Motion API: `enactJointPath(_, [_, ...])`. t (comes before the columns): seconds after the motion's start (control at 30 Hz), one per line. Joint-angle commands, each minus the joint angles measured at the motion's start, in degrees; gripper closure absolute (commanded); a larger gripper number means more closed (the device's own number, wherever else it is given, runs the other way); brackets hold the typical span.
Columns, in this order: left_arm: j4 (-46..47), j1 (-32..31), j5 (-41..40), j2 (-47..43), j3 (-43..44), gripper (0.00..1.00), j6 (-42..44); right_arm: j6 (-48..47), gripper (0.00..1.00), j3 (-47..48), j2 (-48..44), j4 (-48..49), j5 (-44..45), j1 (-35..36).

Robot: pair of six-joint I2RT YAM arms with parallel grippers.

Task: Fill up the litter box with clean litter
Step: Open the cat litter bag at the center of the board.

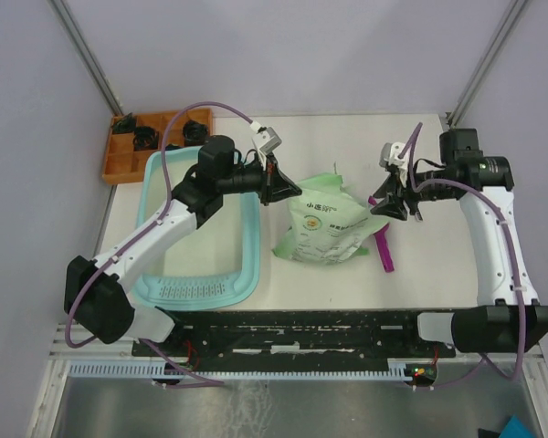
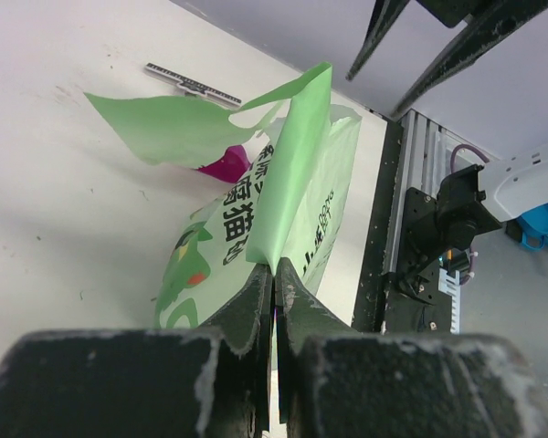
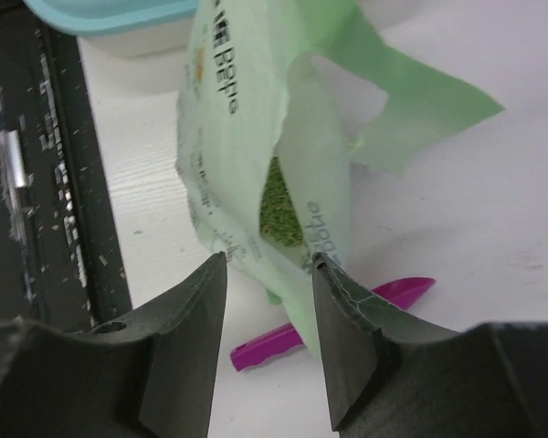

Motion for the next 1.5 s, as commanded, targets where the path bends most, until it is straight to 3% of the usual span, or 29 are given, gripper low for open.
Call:
enactJointPath(0.0, [11.06,0.21,0.57,-4.39,3.09,0.97,1.21,-28.89,0.49,5.34,5.54,-29.57,-4.01,-0.10])
enactJointPath(0.13, [11.30,0.17,0.96,-4.14,3.26,0.97,1.00,-32.54,0.47,1.60,5.46,-29.37,-2.67,-0.07])
enactJointPath(0.3, [11.21,0.21,1.07,-4.66,3.03,0.97,0.86,-27.83,0.47,-1.74,3.22,-20.24,-2.60,-0.10])
enactJointPath(0.57, [10.86,0.20,1.10,-5.68,2.41,0.97,0.90,-25.58,0.47,0.94,5.27,-18.25,-2.55,-0.12])
enactJointPath(0.83, [10.88,0.24,0.84,-7.31,1.37,0.97,0.82,-19.45,0.48,1.34,4.27,-9.88,-0.46,-0.13])
enactJointPath(1.23, [10.98,0.21,0.77,-8.41,0.99,0.97,0.44,-23.37,0.49,2.88,7.41,-14.43,-0.19,-0.11])
enactJointPath(1.47, [10.98,0.20,0.83,-9.05,0.66,0.97,0.04,-21.20,0.48,2.36,7.59,-11.61,0.95,-0.14])
